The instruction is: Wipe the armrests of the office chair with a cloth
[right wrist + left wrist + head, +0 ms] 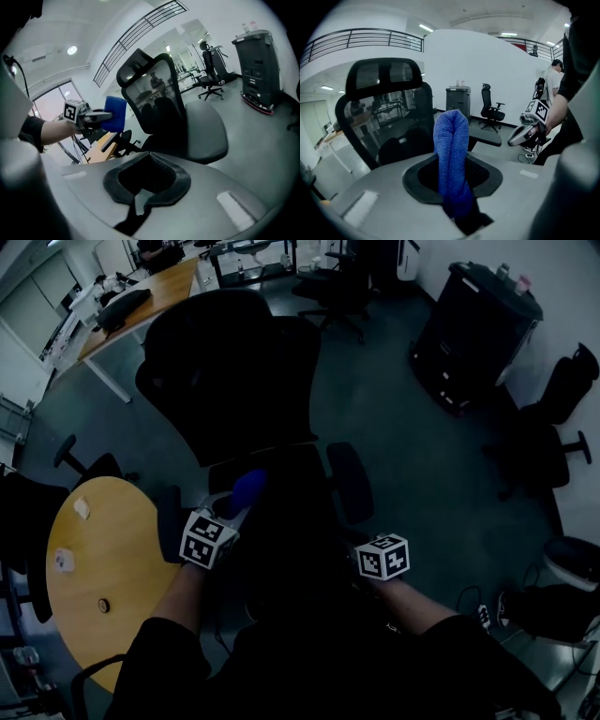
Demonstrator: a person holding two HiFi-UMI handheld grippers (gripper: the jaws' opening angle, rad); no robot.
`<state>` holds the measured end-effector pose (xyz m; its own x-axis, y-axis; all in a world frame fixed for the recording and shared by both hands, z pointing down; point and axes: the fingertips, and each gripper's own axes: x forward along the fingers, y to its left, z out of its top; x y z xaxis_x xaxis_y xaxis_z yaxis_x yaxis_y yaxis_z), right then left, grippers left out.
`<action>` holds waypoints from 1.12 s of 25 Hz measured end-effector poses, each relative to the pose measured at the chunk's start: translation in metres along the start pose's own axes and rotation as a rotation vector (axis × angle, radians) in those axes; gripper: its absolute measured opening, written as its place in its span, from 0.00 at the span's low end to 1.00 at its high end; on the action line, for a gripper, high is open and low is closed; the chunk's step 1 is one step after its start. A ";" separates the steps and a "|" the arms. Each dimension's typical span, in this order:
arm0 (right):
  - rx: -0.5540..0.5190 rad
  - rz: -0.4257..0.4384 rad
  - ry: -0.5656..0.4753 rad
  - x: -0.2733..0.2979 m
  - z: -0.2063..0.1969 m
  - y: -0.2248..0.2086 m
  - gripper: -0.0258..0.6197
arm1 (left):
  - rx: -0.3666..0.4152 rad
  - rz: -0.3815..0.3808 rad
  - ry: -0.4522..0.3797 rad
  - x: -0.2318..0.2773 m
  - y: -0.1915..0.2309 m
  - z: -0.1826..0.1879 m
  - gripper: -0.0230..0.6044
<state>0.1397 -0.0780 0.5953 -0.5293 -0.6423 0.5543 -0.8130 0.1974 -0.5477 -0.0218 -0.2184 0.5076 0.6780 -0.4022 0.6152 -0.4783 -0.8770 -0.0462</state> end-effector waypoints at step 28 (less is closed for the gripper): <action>-0.041 0.202 0.217 -0.021 -0.005 -0.080 0.05 | 0.265 -0.140 0.343 0.247 -0.063 0.060 0.23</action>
<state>0.2146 -0.0766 0.6302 -0.7175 -0.4146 0.5597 -0.6925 0.3380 -0.6374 0.2100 -0.2781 0.6154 0.4804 -0.2041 0.8530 -0.2057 -0.9716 -0.1167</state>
